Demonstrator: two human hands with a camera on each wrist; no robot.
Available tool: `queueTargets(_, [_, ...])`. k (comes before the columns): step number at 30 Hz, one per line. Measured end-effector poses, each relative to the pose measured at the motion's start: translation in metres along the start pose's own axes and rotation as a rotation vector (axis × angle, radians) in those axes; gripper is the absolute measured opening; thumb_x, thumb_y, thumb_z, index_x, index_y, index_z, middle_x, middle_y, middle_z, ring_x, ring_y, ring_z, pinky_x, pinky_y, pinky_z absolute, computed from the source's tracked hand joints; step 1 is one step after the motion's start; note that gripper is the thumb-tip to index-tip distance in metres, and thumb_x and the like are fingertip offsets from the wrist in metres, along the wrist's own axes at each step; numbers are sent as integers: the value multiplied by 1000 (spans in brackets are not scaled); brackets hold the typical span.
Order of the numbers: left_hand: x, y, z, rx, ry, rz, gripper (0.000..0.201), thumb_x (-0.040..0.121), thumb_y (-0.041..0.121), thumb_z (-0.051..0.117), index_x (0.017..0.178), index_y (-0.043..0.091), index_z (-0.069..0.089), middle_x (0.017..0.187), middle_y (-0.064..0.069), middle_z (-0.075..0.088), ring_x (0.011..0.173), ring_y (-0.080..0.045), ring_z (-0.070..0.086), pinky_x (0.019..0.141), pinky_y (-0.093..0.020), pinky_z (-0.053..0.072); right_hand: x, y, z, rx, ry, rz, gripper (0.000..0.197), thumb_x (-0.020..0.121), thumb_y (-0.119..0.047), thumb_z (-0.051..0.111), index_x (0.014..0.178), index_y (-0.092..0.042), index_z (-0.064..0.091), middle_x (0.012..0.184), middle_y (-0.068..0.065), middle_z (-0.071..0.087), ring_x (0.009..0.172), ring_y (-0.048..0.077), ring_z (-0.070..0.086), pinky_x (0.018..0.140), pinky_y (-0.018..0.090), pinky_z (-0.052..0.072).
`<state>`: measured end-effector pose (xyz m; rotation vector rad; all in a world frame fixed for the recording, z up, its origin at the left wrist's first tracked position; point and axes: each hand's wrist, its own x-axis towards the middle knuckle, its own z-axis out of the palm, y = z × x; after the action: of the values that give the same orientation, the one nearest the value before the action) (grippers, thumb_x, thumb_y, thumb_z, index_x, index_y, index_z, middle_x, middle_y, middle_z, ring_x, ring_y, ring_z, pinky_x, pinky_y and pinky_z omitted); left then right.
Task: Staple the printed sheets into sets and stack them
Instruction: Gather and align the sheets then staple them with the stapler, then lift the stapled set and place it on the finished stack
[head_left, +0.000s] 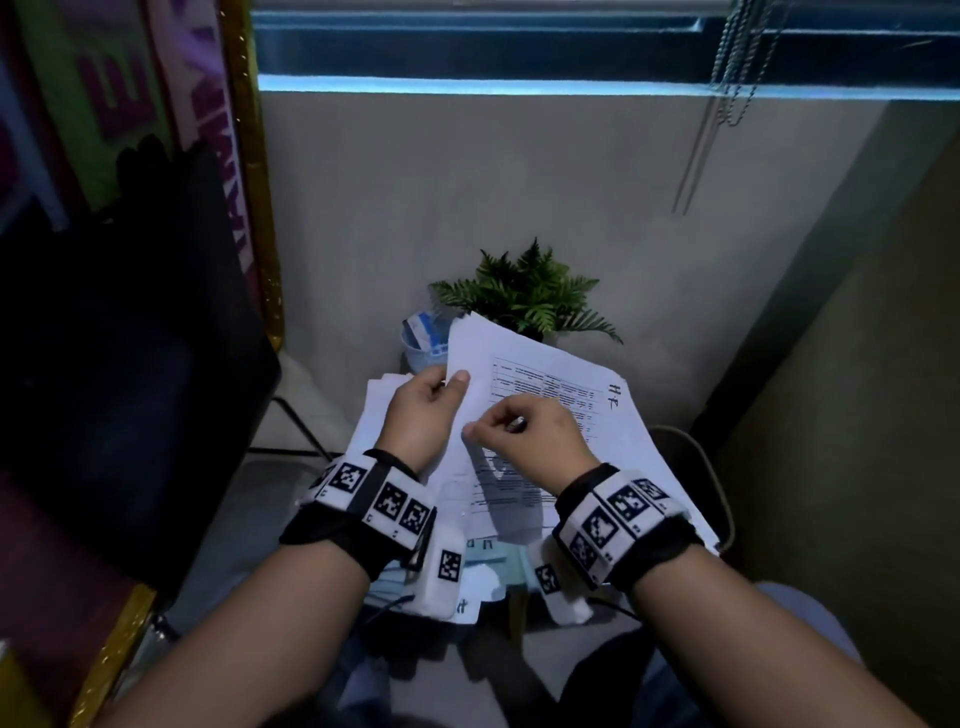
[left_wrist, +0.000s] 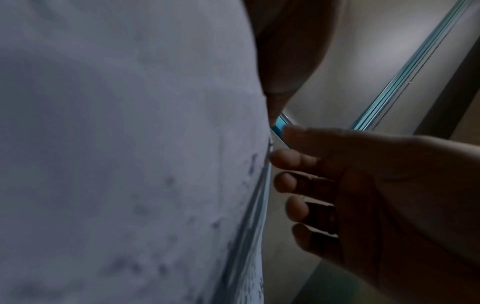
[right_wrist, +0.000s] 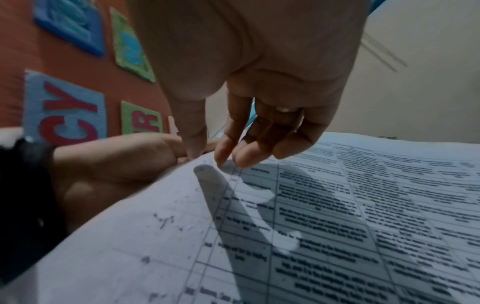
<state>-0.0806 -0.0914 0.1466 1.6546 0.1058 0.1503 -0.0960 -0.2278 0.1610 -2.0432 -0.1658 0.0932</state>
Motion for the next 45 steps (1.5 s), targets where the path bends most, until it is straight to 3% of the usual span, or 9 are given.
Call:
queueTargets(5, [-10, 5, 0, -24, -5, -14, 17, 95, 21, 54, 81, 16, 63, 71, 5, 60, 64, 0, 52, 65, -16, 43, -4, -2, 8, -76, 66, -61, 11, 77, -14, 71, 67, -14, 66, 66, -2, 61, 60, 11, 53, 63, 24, 46])
queueTargets(11, [-21, 6, -8, -60, -110, -70, 26, 73, 31, 74, 90, 13, 67, 88, -12, 68, 81, -18, 60, 84, -35, 48, -4, 1, 6, 24, 133, -53, 28, 81, -11, 66, 59, -23, 53, 60, -5, 53, 53, 6, 46, 52, 13, 37])
queueTargets(16, [-28, 7, -11, -106, -69, -43, 15, 88, 0, 59, 82, 9, 70, 83, -12, 70, 78, -18, 62, 78, -31, 49, -4, 1, 7, 44, 122, -70, 17, 80, -12, 66, 67, -18, 58, 60, -5, 51, 55, 9, 45, 56, 17, 39])
queueTargets(19, [-27, 9, -12, -110, -83, -28, 14, 87, -2, 59, 83, 6, 70, 84, -15, 70, 78, -20, 62, 78, -32, 50, -3, 0, 6, 5, 144, -62, 11, 80, -14, 66, 70, -17, 62, 60, -8, 53, 54, 4, 47, 55, 12, 38])
queueTargets(22, [-26, 10, -14, -114, -97, -38, 12, 87, -1, 60, 86, 5, 71, 92, -24, 69, 84, -26, 64, 86, -39, 51, -1, 0, 6, 18, 136, -81, 17, 79, -12, 66, 66, -19, 59, 63, -5, 56, 53, 10, 51, 55, 20, 42])
queueTargets(27, [-19, 7, -14, -90, -93, -35, 14, 87, 0, 58, 86, 6, 71, 89, -17, 71, 82, -23, 65, 83, -38, 51, -4, -2, 7, 165, 121, -65, 21, 83, -8, 63, 66, -19, 57, 68, -3, 54, 41, 7, 45, 42, 14, 38])
queueTargets(36, [-5, -5, -12, 240, -122, -51, 7, 81, 22, 65, 84, 19, 71, 81, 3, 69, 74, -15, 57, 77, -33, 45, 23, 7, -1, 218, 310, -22, 11, 86, -13, 57, 76, -16, 54, 78, -3, 59, 62, 21, 60, 59, 27, 49])
queueTargets(41, [13, -3, -24, 723, -72, -10, 21, 91, 22, 54, 109, 15, 64, 109, -4, 66, 104, -23, 58, 82, -27, 40, 41, 58, -57, -36, 325, 127, 14, 81, -3, 59, 70, -9, 52, 68, 9, 60, 52, 7, 60, 45, 11, 40])
queueTargets(45, [20, -2, -22, 805, 18, -32, 23, 95, 22, 50, 112, 11, 61, 112, -14, 64, 103, -29, 56, 74, -26, 32, 62, 95, -121, -228, 469, 293, 32, 82, -5, 59, 58, -15, 40, 58, 5, 51, 52, 14, 57, 44, 17, 38])
